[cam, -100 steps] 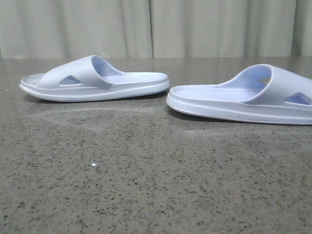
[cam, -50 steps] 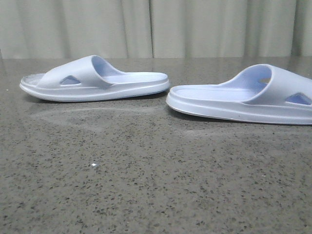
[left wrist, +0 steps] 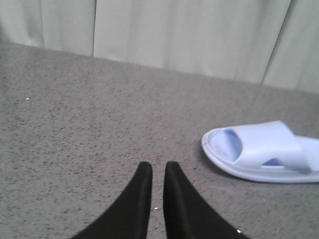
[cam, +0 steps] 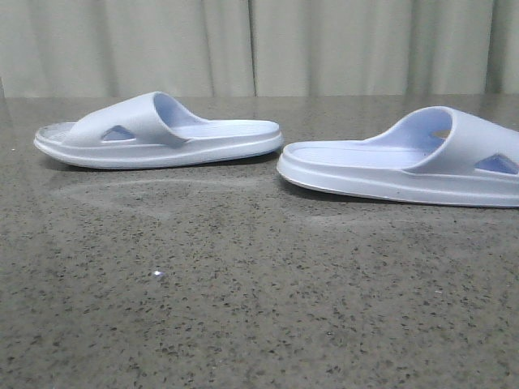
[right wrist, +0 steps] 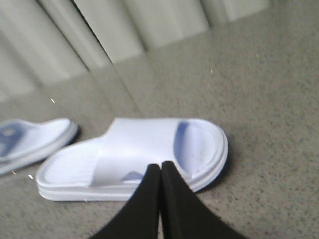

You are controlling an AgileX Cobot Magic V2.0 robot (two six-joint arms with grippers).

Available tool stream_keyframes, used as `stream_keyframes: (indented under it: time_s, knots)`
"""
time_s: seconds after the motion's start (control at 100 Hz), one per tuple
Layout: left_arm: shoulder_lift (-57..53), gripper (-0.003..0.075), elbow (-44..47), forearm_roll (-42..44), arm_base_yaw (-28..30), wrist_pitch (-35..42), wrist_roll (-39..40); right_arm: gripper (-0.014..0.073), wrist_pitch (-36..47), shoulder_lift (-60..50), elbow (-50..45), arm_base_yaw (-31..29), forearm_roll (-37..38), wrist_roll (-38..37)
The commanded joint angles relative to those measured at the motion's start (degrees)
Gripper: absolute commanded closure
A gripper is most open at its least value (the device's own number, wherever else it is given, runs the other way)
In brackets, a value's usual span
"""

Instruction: Insert blue slippers together front up

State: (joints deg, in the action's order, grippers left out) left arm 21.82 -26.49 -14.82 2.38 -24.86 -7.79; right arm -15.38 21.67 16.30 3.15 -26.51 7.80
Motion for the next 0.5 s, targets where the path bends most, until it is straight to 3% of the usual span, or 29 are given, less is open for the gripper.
stream_keyframes:
  time_s: [0.0,0.18,0.32,0.41,0.49]
  knots:
    - [8.5,0.0705,-7.4,4.8,0.2,-1.6,0.3,0.0671,-2.8,9.9,6.8,-2.0,5.3,0.6]
    - [20.6,0.0705,-14.7,5.0,0.2,-5.1,0.3,0.0671,-11.2,22.9,17.0,-8.1,9.2,0.6]
    - [27.8,0.0704,-17.4,-0.1,0.2,-5.4,-0.5,0.0671,-15.7,27.9,21.8,-9.1,9.2,1.6]
    - [32.1,0.0703,-18.6,-7.1,0.2,-5.9,-6.5,0.0664,-18.3,29.6,24.1,-9.1,9.2,2.8]
    - [35.7,0.0701,-19.4,-14.7,0.2,-6.8,-12.6,0.0607,-19.1,30.4,25.2,-9.1,9.2,3.6]
